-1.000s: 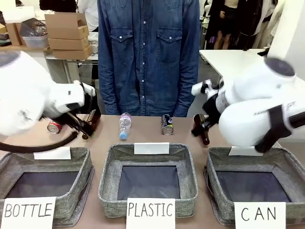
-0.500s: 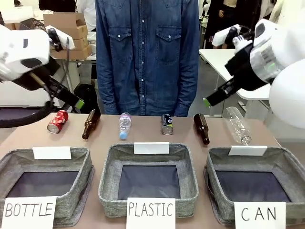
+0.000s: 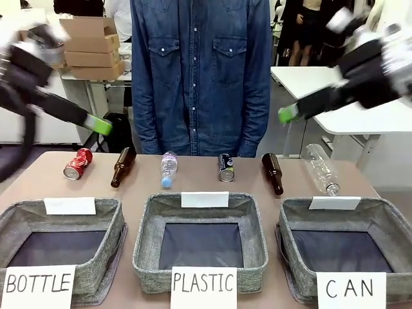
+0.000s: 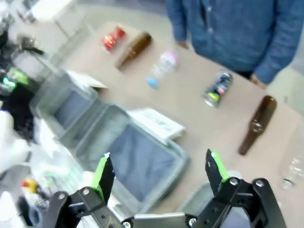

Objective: Sort the can waste into the basket.
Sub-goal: Pick up the can waste from the table and place it in the right Fabric basket.

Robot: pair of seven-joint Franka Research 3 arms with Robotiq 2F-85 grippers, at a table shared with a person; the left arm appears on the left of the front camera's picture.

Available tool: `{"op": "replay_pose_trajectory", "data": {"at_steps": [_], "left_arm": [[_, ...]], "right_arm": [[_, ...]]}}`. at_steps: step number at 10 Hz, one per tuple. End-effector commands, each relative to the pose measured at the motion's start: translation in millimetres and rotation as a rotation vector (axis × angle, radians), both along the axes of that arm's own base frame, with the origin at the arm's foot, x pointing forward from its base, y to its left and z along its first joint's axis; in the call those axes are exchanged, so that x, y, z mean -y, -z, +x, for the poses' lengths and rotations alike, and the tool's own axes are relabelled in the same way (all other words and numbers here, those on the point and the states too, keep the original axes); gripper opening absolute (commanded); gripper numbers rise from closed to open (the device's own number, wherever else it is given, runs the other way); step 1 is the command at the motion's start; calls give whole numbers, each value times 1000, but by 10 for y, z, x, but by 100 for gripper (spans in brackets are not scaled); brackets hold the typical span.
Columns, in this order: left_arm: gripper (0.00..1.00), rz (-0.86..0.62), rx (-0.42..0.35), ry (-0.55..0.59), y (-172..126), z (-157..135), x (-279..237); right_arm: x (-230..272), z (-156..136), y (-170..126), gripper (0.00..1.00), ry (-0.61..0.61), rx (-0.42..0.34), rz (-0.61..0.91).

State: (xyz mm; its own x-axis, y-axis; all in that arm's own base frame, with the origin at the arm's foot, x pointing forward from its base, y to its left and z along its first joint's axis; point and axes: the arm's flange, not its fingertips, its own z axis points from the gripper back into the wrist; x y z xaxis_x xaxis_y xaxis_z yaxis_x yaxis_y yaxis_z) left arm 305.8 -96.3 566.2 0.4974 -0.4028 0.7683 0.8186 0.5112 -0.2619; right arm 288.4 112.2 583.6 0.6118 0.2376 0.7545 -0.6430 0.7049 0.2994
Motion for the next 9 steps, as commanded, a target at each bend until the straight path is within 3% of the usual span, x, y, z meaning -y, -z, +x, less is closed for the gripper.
{"op": "replay_pose_trajectory", "data": {"at_steps": [1,2,3,5,6,7,9], "left_arm": [[100,-457,-244,25,83,-103,-752],[100,-554,-237,-20,135,-140,-913],[100,-579,-225,-59,157,-168,-962],[100,-605,-225,-113,244,-172,-1157],[100,-628,-252,-185,331,-123,-1209],[100,-621,-234,-76,16,-33,-1339],[100,-621,-234,-76,16,-33,-1339]], "right_arm": [[685,-382,174,100,69,-105,515],[857,-447,222,100,139,-85,558],[912,-487,250,100,175,-103,508],[1085,-497,459,100,98,-280,445],[1207,-512,541,100,177,-266,464],[1188,-152,-176,100,106,-190,484],[1188,-152,-176,100,106,-190,484]]}}
